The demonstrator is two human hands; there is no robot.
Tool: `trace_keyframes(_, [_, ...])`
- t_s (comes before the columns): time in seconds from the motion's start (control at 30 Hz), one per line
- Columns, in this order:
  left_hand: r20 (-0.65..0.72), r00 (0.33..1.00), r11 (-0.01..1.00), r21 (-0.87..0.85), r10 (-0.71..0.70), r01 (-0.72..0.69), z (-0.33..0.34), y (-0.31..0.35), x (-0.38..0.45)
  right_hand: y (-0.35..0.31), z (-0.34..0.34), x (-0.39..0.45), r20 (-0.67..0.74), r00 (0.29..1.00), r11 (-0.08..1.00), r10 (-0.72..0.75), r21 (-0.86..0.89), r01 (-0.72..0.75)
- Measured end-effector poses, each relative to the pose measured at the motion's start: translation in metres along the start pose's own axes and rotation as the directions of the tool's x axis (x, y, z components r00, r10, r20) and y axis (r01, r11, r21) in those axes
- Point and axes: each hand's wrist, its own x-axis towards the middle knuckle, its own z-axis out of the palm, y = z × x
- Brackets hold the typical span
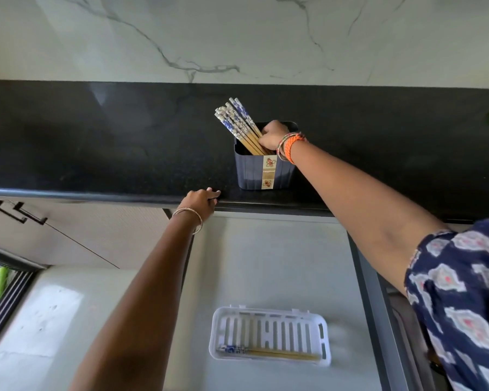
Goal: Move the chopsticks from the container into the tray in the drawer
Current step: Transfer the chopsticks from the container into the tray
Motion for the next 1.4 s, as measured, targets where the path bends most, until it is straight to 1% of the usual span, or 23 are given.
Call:
trace_keyframes(0.1, [-0.037, 0.999, 0.998, -0.055, -0.017, 0.015, -0.002, -0.001, 0.002, 0.003, 0.000, 0.001, -0.131, 0.991, 1.000, -0.025, -0.002, 0.025])
trace_keyframes(0.3, [-0.046, 0.998, 0.990, -0.140, -0.043, 0.036, 0.000, -0.004, 0.005, 0.007, 0.001, 0.003, -0.180, 0.982, 0.996, -0.063, 0.044, 0.072])
trace_keyframes(0.4, [-0.052, 0.998, 0.990, -0.139, -0.043, 0.035, 0.000, -0.007, 0.007, 0.006, -0.001, 0.003, -0.249, 0.965, 0.989, -0.076, 0.102, 0.104])
trace_keyframes(0.47, [-0.041, 0.998, 0.988, -0.152, -0.041, 0.034, 0.000, -0.007, 0.007, 0.001, -0.008, -0.002, -0.322, 0.938, 0.975, -0.127, 0.131, 0.177])
trace_keyframes(0.53, [-0.008, 0.999, 0.982, -0.185, -0.044, 0.042, 0.002, -0.005, 0.003, -0.011, -0.019, -0.015, -0.430, 0.874, 0.936, -0.228, 0.152, 0.318])
trace_keyframes(0.57, [0.015, 0.999, 0.979, -0.201, -0.039, 0.041, 0.004, -0.004, -0.001, -0.017, -0.024, -0.026, -0.490, 0.824, 0.898, -0.285, 0.164, 0.408])
trace_keyframes(0.63, [0.030, 1.000, 0.968, -0.250, 0.000, 0.007, 0.010, -0.001, -0.018, -0.027, -0.029, -0.058, -0.594, 0.699, 0.799, -0.399, 0.149, 0.583])
trace_keyframes(0.7, [-0.036, 0.999, 0.933, -0.356, 0.032, -0.043, 0.021, -0.001, -0.045, -0.025, -0.026, -0.095, -0.651, 0.553, 0.702, -0.520, 0.042, 0.710])
trace_keyframes(0.73, [-0.083, 0.996, 0.901, -0.432, 0.007, -0.043, 0.029, -0.003, -0.061, -0.019, -0.021, -0.113, -0.656, 0.491, 0.667, -0.574, -0.026, 0.745])
trace_keyframes(0.77, [-0.118, 0.992, 0.852, -0.523, -0.049, -0.020, 0.037, -0.007, -0.077, -0.011, -0.013, -0.131, -0.644, 0.450, 0.641, -0.619, -0.084, 0.763])
trace_keyframes(0.8, [-0.123, 0.984, 0.781, -0.624, -0.127, 0.023, 0.046, -0.011, -0.092, 0.000, -0.001, -0.150, -0.616, 0.437, 0.629, -0.655, -0.126, 0.767])
trace_keyframes(0.87, [-0.045, 0.961, 0.626, -0.767, -0.274, 0.142, 0.064, -0.020, -0.115, 0.027, 0.029, -0.183, -0.522, 0.450, 0.622, -0.724, -0.212, 0.754])
trace_keyframes(0.9, [0.001, 0.948, 0.591, -0.782, -0.318, 0.199, 0.074, -0.024, -0.126, 0.045, 0.047, -0.199, -0.453, 0.483, 0.625, -0.749, -0.244, 0.741])
trace_keyframes(0.93, [0.035, 0.938, 0.587, -0.772, -0.344, 0.244, 0.084, -0.029, -0.133, 0.063, 0.066, -0.213, -0.373, 0.537, 0.641, -0.757, -0.261, 0.722])
trace_keyframes(1.0, [0.122, 0.923, 0.610, -0.717, -0.365, 0.336, 0.104, -0.036, -0.150, 0.099, 0.101, -0.242, -0.179, 0.699, 0.719, -0.692, -0.245, 0.650])
trace_keyframes(1.03, [0.167, 0.915, 0.629, -0.681, -0.366, 0.376, 0.112, -0.039, -0.156, 0.114, 0.115, -0.252, -0.059, 0.776, 0.764, -0.628, -0.236, 0.601])
trace_keyframes(1.07, [0.204, 0.909, 0.648, -0.646, -0.363, 0.403, 0.120, -0.041, -0.163, 0.127, 0.127, -0.261, 0.072, 0.834, 0.801, -0.546, -0.248, 0.546])
trace_keyframes(1.1, [0.234, 0.901, 0.660, -0.618, -0.365, 0.428, 0.125, -0.040, -0.170, 0.139, 0.136, -0.266, 0.183, 0.868, 0.821, -0.462, -0.281, 0.497])
trace_keyframes(1.17, [0.286, 0.884, 0.670, -0.578, -0.370, 0.467, 0.135, -0.039, -0.180, 0.154, 0.149, -0.273, 0.318, 0.887, 0.832, -0.334, -0.343, 0.436])
trace_keyframes(1.2, [0.310, 0.879, 0.674, -0.564, -0.362, 0.477, 0.141, -0.040, -0.184, 0.158, 0.153, -0.274, 0.367, 0.883, 0.832, -0.292, -0.358, 0.424])
trace_keyframes(1.27, [0.366, 0.861, 0.677, -0.534, -0.354, 0.506, 0.152, -0.041, -0.193, 0.162, 0.160, -0.277, 0.445, 0.857, 0.823, -0.261, -0.361, 0.438])
trace_keyframes(1.33, [0.407, 0.830, 0.659, -0.509, -0.382, 0.553, 0.160, -0.044, -0.200, 0.163, 0.166, -0.278, 0.475, 0.840, 0.808, -0.262, -0.368, 0.460])
trace_keyframes(1.4, [0.411, 0.813, 0.621, -0.526, -0.413, 0.581, 0.163, -0.045, -0.204, 0.163, 0.169, -0.280, 0.459, 0.850, 0.801, -0.258, -0.391, 0.454])
